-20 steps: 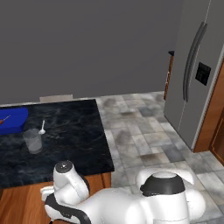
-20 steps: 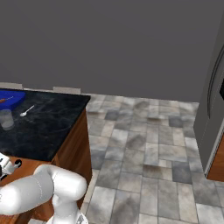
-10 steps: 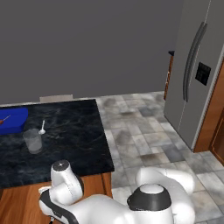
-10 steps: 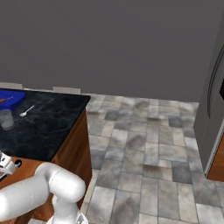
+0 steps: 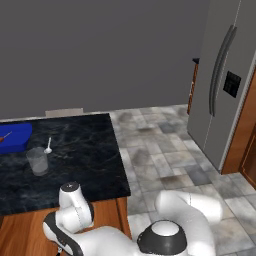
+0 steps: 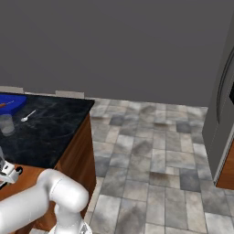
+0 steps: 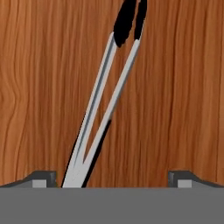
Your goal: Take the tongs from the drawer on the left and place them on the dining counter next to the tray containing the hot dog.
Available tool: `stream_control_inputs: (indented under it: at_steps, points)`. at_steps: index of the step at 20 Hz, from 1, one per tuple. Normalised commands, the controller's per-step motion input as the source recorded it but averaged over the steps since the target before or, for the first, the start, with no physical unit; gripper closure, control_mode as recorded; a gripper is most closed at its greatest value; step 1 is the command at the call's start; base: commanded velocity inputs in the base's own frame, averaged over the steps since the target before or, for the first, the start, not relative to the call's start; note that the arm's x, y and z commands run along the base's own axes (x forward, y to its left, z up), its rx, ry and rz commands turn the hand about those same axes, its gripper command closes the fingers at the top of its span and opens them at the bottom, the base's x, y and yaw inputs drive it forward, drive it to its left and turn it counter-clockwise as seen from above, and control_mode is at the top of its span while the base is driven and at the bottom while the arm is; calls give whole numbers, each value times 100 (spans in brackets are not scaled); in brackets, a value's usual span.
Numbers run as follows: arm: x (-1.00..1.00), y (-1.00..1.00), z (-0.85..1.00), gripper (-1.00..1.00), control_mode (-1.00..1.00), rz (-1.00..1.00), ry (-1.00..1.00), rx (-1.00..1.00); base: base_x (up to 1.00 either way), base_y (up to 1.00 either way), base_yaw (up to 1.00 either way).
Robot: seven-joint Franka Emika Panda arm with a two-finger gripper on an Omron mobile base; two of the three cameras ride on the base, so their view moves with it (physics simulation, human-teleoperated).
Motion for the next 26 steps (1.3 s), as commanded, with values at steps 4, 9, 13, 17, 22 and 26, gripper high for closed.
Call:
stream_control_inputs:
  at_steps: [4, 9, 13, 17, 22, 26]
  points:
    - [0, 20, -22, -100, -100, 0, 1, 0, 0, 0, 0]
    - [0, 25, -17, -100, -100, 0, 0, 0, 0, 0, 0]
    - [1, 12, -8, -100, -100, 0, 0, 0, 0, 0, 0]
    - [1, 1, -4, -100, -100, 0, 0, 0, 0, 0, 0]
    - [0, 0, -4, -100, -100, 0, 0, 0, 0, 0, 0]
    - [0, 0, -17, -100, -100, 0, 0, 0, 0, 0, 0]
